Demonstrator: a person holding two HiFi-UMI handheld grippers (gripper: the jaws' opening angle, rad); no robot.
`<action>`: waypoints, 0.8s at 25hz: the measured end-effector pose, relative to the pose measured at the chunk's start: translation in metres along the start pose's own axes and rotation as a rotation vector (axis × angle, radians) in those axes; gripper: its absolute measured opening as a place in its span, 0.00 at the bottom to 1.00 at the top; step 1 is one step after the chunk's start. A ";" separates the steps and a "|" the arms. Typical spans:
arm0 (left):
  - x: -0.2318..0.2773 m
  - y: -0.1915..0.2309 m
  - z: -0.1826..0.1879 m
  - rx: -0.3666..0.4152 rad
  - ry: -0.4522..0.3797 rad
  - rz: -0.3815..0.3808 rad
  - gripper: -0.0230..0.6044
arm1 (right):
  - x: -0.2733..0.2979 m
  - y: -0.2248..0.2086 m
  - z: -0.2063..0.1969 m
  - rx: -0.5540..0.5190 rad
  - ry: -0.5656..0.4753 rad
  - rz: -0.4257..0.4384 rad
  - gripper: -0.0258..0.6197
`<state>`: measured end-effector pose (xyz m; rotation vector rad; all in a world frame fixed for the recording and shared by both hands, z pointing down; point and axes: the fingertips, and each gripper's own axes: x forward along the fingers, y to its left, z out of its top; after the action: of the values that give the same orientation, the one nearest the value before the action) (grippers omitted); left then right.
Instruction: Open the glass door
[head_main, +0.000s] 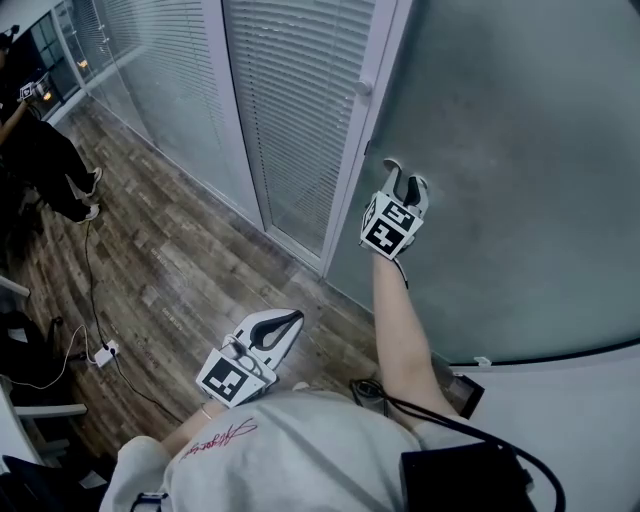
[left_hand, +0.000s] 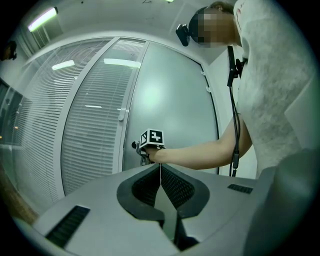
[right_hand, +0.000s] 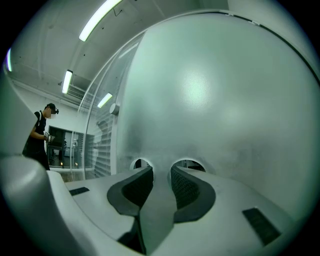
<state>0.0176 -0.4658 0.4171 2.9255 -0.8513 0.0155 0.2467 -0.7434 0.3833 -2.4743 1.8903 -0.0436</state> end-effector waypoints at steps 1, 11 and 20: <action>-0.001 0.000 0.000 -0.004 -0.002 0.001 0.07 | -0.001 0.001 0.000 -0.002 0.000 0.004 0.23; -0.010 -0.011 -0.002 -0.019 -0.013 -0.015 0.07 | -0.020 0.008 0.000 0.002 -0.003 0.045 0.22; -0.030 -0.019 -0.006 -0.017 -0.023 0.009 0.07 | -0.042 0.018 0.000 -0.005 -0.019 0.073 0.22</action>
<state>0.0027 -0.4332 0.4208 2.9115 -0.8639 -0.0253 0.2186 -0.7072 0.3826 -2.3984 1.9734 -0.0138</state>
